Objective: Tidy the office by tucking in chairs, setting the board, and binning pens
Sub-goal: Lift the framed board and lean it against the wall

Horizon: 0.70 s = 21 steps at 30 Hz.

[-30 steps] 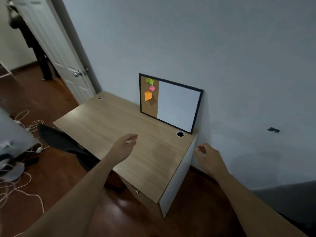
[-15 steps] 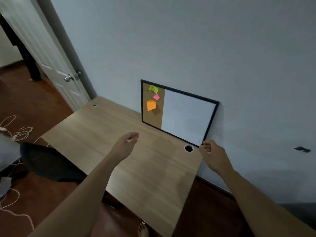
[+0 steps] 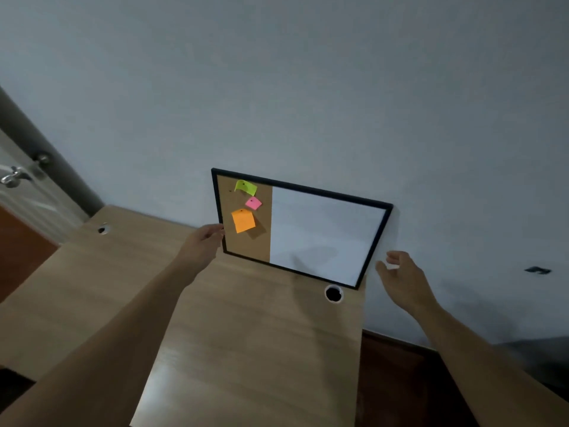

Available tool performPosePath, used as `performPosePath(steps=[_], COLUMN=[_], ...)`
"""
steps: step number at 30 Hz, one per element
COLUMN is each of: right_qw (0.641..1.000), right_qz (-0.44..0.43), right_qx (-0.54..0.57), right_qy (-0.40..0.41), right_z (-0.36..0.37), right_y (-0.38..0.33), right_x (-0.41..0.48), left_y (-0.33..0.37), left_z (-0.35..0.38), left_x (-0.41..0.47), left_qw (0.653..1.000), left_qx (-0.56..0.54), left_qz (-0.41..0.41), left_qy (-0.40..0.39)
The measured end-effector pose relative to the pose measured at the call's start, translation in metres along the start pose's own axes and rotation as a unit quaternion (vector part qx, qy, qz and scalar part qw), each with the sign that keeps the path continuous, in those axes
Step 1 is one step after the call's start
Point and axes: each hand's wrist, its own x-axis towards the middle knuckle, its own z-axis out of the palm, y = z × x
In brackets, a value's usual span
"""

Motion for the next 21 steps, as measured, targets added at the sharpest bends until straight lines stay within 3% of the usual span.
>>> performPosePath(steps=[7, 11, 16, 21], right_qw=[0.996, 0.992, 0.993, 0.994], right_qz=[0.081, 0.112, 0.111, 0.091], right_qx=[0.009, 0.027, -0.005, -0.034], right_qy=[-0.045, -0.06, -0.05, -0.042], right_z=[0.009, 0.023, 0.036, 0.038], right_y=[-0.005, 0.001, 0.005, 0.01], right_x=[0.071, 0.104, 0.128, 0.135], left_y=[0.001, 0.005, 0.011, 0.009], left_z=[0.01, 0.018, 0.033, 0.039], left_x=[0.085, 0.137, 0.166, 0.182], left_qw=[0.995, 0.987, 0.988, 0.995], left_qx=[-0.039, -0.055, -0.015, -0.03], left_qz=[-0.086, -0.126, -0.114, -0.072], left_qy=[0.026, 0.08, 0.106, 0.06])
